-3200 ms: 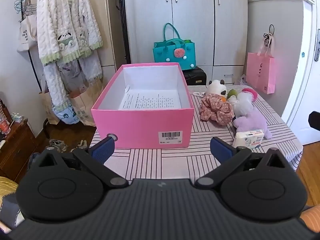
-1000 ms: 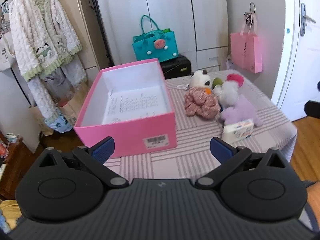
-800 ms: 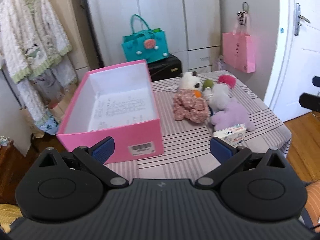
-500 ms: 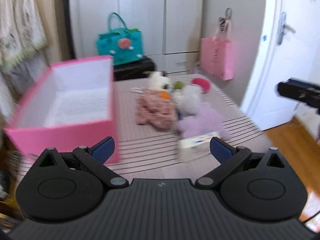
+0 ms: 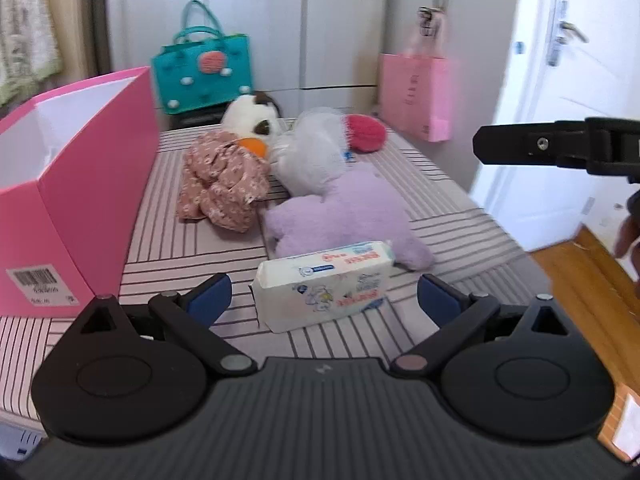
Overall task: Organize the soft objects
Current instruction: 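Grasp the white wipes pack with the left tool while the right grasps the pink pompom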
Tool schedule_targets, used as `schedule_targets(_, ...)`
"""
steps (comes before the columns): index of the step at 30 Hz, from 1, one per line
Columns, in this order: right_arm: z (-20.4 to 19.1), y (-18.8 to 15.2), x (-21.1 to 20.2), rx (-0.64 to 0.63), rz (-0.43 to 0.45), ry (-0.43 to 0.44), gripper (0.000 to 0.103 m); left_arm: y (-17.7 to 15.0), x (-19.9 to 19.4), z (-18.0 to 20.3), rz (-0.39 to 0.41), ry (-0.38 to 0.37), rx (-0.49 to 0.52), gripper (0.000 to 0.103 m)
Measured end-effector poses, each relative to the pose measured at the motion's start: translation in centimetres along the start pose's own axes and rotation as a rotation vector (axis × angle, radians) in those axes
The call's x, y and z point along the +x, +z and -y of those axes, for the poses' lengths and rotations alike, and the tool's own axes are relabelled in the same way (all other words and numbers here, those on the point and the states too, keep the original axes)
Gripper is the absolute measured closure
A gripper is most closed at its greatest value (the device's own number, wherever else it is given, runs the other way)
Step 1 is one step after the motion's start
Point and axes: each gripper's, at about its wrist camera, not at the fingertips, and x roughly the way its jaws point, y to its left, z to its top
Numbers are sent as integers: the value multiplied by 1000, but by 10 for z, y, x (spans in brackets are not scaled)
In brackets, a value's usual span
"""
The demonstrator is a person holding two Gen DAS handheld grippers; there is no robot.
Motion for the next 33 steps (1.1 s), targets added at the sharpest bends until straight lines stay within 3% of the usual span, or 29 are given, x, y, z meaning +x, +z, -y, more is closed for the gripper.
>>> schedule_targets(4, 6, 7, 21, -31, -17, 6, 1, -3, 10, 6, 9, 76, -11, 3)
schedule_targets(14, 29, 33, 88, -189, -65, 4, 1, -5, 21, 13, -27, 134, -28, 3)
schedule_targets(17, 39, 40, 115, -215, -109, -16, 2, -3, 25, 5, -54, 109, -76, 13)
schedule_targets(18, 44, 42, 125, -214, -126, -20, 4, -3, 25, 2, -61, 92, -96, 24)
schedule_targets(19, 48, 44, 134, -208, -140, -21, 5, -3, 25, 1, -68, 77, -106, 26)
schedule_targets(23, 70, 51, 166, -110, -186, 15, 9, -5, 26, 1, -52, 63, -98, 28)
schedule_targets(30, 82, 50, 193, -12, -179, 42, 11, -5, 24, -4, -53, 27, -87, 30)
schedule_targets(31, 82, 50, 196, -13, -183, 38, 14, -5, 23, -6, -57, 19, -87, 30)
schedule_targets(33, 80, 48, 202, -29, -201, 26, 40, -2, 23, -11, -66, 1, -94, 31)
